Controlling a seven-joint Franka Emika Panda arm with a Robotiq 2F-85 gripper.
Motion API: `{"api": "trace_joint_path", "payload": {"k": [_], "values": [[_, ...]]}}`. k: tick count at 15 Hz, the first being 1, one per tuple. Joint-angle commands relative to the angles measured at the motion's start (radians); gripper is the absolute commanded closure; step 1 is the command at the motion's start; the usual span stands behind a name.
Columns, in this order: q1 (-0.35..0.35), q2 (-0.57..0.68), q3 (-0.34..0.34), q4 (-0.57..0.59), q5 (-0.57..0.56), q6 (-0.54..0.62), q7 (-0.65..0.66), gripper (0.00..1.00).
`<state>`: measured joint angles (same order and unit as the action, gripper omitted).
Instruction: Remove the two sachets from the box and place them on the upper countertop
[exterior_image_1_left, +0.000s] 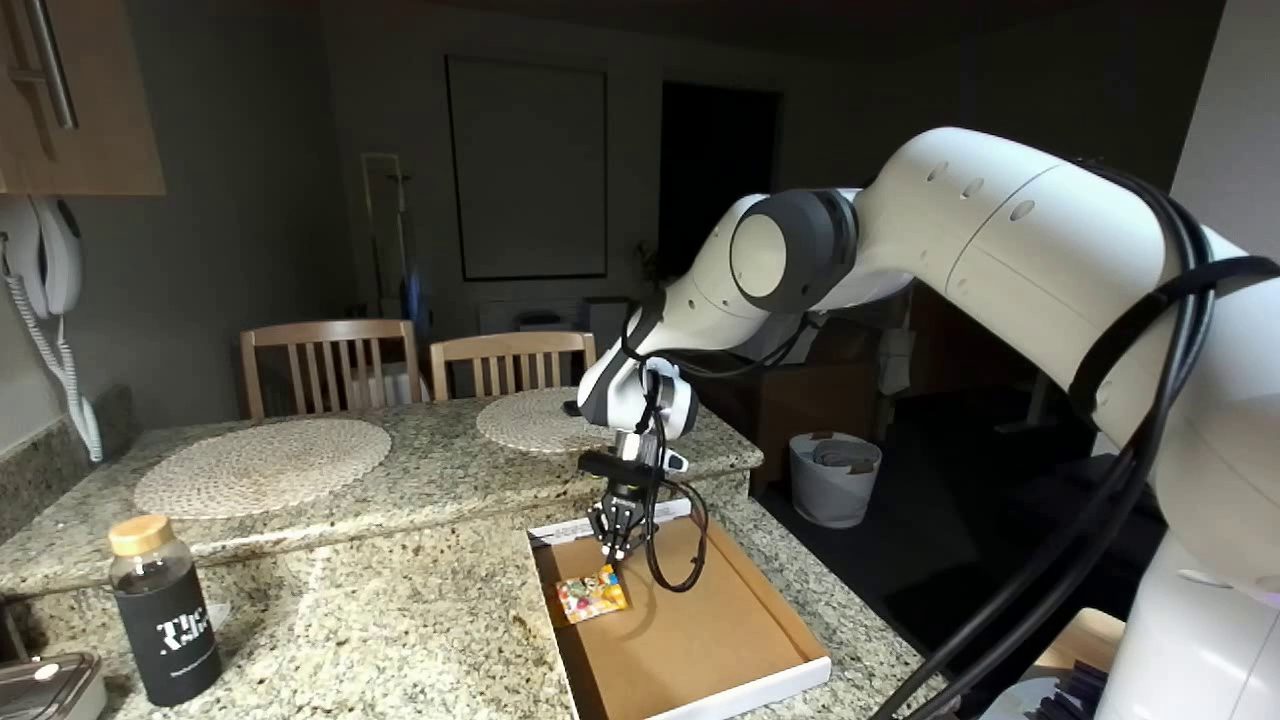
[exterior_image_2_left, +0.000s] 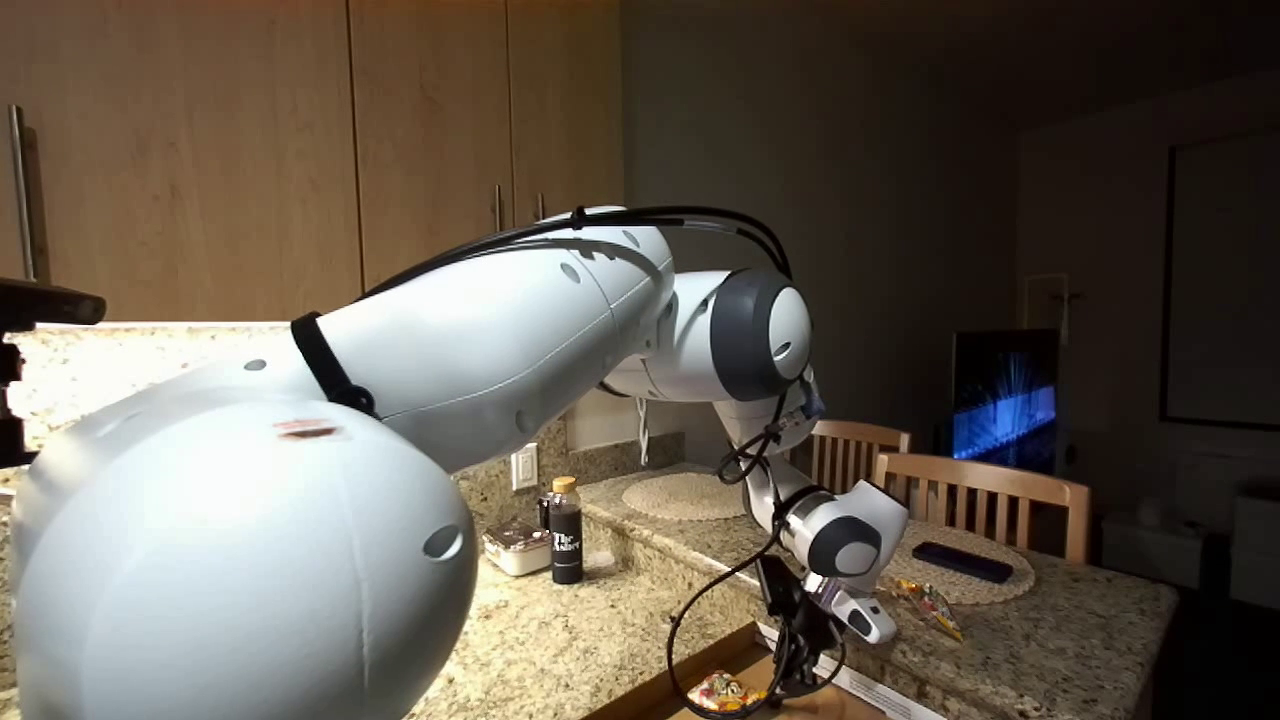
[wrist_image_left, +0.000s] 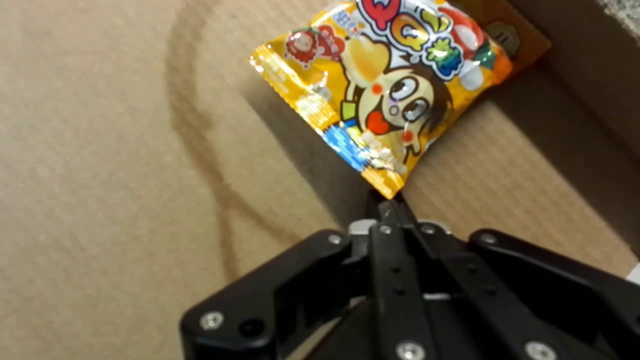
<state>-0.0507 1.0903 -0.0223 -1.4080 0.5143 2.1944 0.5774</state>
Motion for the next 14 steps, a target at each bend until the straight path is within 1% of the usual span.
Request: {"api": "trace_joint_path", "payload": {"k": [1,2,7,11,13,14], "values": [[-0.013,-0.013,0.007,-0.028,-0.003,0.005,0.013,0.74],[-0.013,-0.019,0.008,-0.037,-0.006,-0.001,0.006,0.73],[-0.017,-0.068,0.017,-0.114,0.003,0.048,-0.034,0.43],[-0.013,-0.110,0.021,-0.195,0.003,0.066,-0.067,0.16],[-0.022,-0.149,0.032,-0.252,0.015,0.086,-0.106,0.04],[-0.024,-0.168,0.036,-0.280,0.018,0.094,-0.125,0.01]]}}
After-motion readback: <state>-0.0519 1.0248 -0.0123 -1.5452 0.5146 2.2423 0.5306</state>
